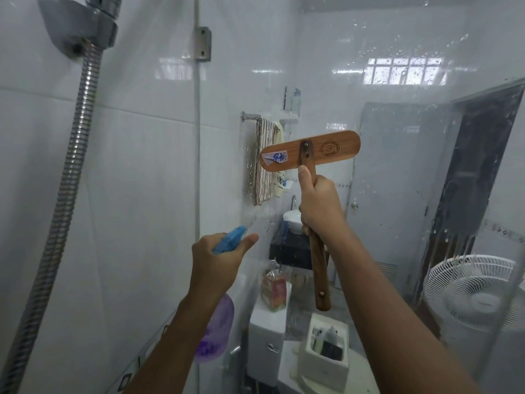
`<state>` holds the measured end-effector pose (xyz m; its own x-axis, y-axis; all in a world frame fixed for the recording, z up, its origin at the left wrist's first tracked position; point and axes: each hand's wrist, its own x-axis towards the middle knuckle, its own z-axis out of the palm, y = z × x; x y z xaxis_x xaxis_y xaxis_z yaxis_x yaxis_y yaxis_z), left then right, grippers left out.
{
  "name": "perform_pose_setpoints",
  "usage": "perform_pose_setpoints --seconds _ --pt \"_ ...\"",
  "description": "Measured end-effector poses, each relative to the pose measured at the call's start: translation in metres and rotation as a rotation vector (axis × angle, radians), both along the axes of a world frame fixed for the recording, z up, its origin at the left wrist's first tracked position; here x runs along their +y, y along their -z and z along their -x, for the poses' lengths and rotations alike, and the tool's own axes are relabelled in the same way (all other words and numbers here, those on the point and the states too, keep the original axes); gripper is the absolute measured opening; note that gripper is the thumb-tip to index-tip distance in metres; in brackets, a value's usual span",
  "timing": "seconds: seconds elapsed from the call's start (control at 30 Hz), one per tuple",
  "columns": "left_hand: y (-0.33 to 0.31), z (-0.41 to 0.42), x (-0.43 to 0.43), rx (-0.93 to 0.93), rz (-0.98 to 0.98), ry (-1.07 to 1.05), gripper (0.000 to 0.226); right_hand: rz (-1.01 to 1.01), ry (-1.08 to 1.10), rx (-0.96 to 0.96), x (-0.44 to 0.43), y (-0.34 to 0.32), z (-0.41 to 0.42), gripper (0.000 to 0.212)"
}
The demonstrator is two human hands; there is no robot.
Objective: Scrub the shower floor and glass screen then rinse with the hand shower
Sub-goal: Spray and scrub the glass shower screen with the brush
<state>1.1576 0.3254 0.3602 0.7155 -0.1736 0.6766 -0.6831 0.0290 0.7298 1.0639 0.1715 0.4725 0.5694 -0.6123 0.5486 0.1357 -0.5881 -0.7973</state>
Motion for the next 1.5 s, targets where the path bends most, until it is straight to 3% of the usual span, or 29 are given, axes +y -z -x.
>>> perform_pose_setpoints --seconds 0.23,0.43,0.57,0.73,0.83,1.03,1.1,1.17,1.37,1.5 --pt "-0.007 0.003 0.002 -0.069 -0.042 0.081 0.036 0.002 -0.018 0.014 0.001 0.001 -0.001 0.044" --pt "-0.006 0.012 -0.003 -0.145 0.033 0.005 0.028 0.041 -0.015 0.03 0.003 0.025 0.003 0.042" --pt "-0.003 0.023 -0.007 -0.186 0.044 -0.012 0.031 -0.098 -0.072 -0.032 0.005 0.108 0.018 0.044" --pt "0.002 0.041 -0.024 -0.187 0.033 -0.025 0.027 -0.19 -0.011 0.091 -0.004 0.201 0.047 0.056" --pt "0.0 0.058 -0.035 -0.156 0.026 -0.016 0.027 -0.186 -0.012 0.023 -0.02 0.172 0.064 0.049" --pt "-0.009 0.098 -0.071 -0.069 0.045 0.012 0.028 0.0 0.074 -0.157 -0.083 0.008 0.101 0.051" --pt "-0.009 0.111 -0.079 -0.067 0.053 0.006 0.027 0.0 0.097 -0.191 -0.101 -0.011 0.116 0.05" --pt "-0.007 0.121 -0.086 -0.052 0.072 0.003 0.026 0.007 0.116 -0.133 -0.11 0.015 0.127 0.051" --pt "0.012 0.149 -0.104 -0.023 0.021 -0.002 0.028 -0.091 0.037 0.143 -0.102 0.189 0.16 0.053" --pt "0.015 0.168 -0.118 -0.033 0.001 0.012 0.03 -0.078 0.023 0.136 -0.122 0.168 0.182 0.053"
